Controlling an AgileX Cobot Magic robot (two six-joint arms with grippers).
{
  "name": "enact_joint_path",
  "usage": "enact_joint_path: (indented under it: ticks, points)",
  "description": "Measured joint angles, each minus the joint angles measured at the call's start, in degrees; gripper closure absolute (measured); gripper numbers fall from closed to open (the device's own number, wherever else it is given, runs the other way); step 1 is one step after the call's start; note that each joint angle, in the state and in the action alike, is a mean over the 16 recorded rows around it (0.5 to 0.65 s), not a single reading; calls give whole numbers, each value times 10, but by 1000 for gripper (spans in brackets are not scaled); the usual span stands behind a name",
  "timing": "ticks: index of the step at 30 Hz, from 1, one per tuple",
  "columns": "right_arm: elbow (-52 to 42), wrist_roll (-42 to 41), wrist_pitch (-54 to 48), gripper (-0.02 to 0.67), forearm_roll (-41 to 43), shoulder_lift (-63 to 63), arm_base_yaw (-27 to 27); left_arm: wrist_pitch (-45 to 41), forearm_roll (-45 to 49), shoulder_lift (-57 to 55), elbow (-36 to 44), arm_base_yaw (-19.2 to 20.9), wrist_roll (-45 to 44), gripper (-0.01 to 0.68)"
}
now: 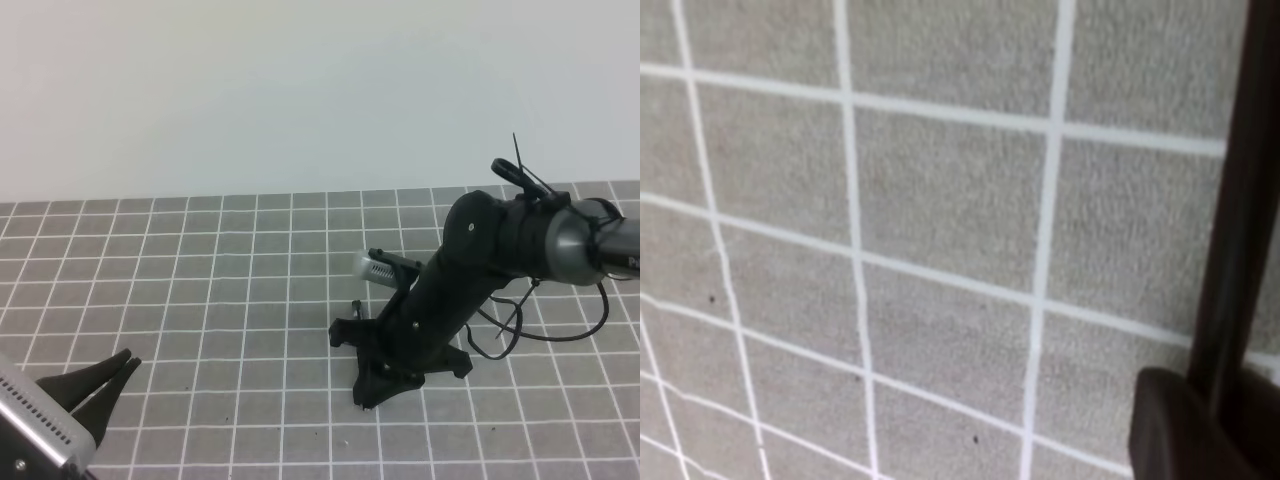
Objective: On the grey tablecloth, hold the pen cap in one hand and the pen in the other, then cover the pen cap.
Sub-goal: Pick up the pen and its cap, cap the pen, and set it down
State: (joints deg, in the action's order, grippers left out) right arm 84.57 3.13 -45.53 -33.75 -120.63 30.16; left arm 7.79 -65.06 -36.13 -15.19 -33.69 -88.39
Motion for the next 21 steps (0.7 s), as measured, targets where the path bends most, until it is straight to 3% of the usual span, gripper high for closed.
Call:
enact_joint_path:
  ticks: [8, 12, 16, 21]
  points:
    - [3, -6, -23, 341, 2, -7, 0, 1, -8, 0, 0, 0, 0, 674]
    - [6, -12, -27, 282, 5, 1, 0, 9, -13, 0, 0, 0, -1, 674]
    - [9, -19, -34, 306, 16, 18, 0, 25, -18, 0, 0, 0, -3, 674]
    - [11, -30, -46, 423, 38, 54, 0, 51, -21, 0, 0, 0, -7, 674]
